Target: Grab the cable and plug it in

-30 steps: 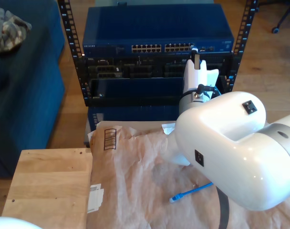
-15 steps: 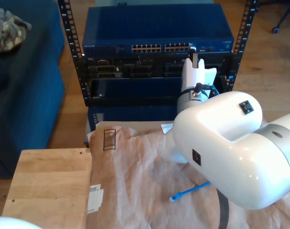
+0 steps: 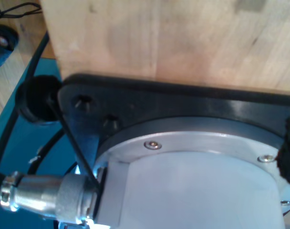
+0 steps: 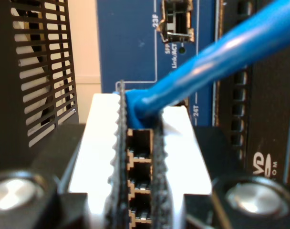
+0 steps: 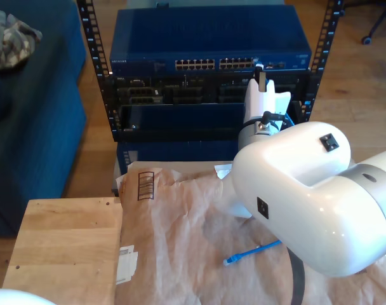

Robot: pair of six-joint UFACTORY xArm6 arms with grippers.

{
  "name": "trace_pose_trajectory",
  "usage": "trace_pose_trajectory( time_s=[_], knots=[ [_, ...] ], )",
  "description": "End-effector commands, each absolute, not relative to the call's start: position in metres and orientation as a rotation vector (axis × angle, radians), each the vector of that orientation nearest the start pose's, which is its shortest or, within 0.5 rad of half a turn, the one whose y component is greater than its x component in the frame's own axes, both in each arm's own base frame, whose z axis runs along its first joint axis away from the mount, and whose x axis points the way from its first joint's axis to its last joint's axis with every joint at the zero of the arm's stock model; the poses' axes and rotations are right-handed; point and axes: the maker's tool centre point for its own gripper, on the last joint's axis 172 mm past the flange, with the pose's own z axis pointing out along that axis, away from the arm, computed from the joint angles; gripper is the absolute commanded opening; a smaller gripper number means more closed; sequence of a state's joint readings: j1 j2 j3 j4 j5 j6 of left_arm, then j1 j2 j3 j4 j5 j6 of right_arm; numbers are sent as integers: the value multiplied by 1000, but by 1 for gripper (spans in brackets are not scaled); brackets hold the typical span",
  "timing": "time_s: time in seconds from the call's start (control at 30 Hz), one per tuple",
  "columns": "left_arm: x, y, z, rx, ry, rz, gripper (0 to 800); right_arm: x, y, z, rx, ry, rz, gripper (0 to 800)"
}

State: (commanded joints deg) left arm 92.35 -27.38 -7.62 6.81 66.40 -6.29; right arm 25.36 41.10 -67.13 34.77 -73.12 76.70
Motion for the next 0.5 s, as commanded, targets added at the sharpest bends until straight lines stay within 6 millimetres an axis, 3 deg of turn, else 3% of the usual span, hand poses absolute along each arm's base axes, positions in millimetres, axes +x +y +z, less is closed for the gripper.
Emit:
trace_pose_trajectory(
  time_s=[0.5],
  knots=[
    [-30,101,40,1881,2022,-657,800,663,139,265,-1071,1250,-1332,0]
  ],
)
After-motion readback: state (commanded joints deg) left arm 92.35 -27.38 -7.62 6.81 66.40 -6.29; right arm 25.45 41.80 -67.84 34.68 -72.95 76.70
